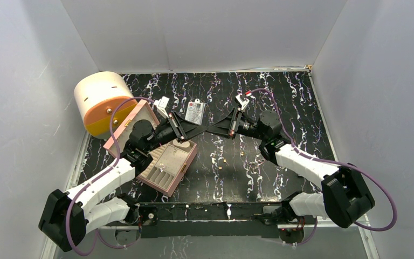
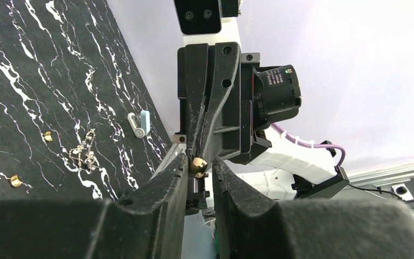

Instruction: Organize the mixed jewelry

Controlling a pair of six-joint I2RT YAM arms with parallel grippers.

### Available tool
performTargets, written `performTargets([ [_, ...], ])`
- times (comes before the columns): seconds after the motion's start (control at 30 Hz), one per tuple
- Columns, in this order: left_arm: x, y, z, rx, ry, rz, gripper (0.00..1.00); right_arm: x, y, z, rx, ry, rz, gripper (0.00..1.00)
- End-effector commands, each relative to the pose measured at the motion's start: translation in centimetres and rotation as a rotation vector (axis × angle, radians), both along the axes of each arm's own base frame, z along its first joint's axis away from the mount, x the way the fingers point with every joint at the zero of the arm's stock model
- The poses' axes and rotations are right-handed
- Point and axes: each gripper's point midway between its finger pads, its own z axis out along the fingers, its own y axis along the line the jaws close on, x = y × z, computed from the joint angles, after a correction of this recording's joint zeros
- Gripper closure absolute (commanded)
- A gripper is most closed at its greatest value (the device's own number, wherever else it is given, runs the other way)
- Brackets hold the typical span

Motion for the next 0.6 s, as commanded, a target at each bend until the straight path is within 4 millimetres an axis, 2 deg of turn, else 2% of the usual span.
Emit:
performTargets([
  [0.0,-0.61,0.03,1.52,-0.034,-0.057,-0.019,0.79,-0.44,-0.08,0.58,0.027,-0.042,0.017,1.00],
  [0.3,-0.64,0.10,1.41,-0.032,-0.059,-0.015,0.88,-0.60,-0.13,0.30,0.025,-0.039,0.023,1.00],
  [0.57,-0.61,0.16,1.38,-0.028,-0.067,-0.011,0.91,-0.65,-0.07,0.30,0.026,-0.043,0.029,1.00],
])
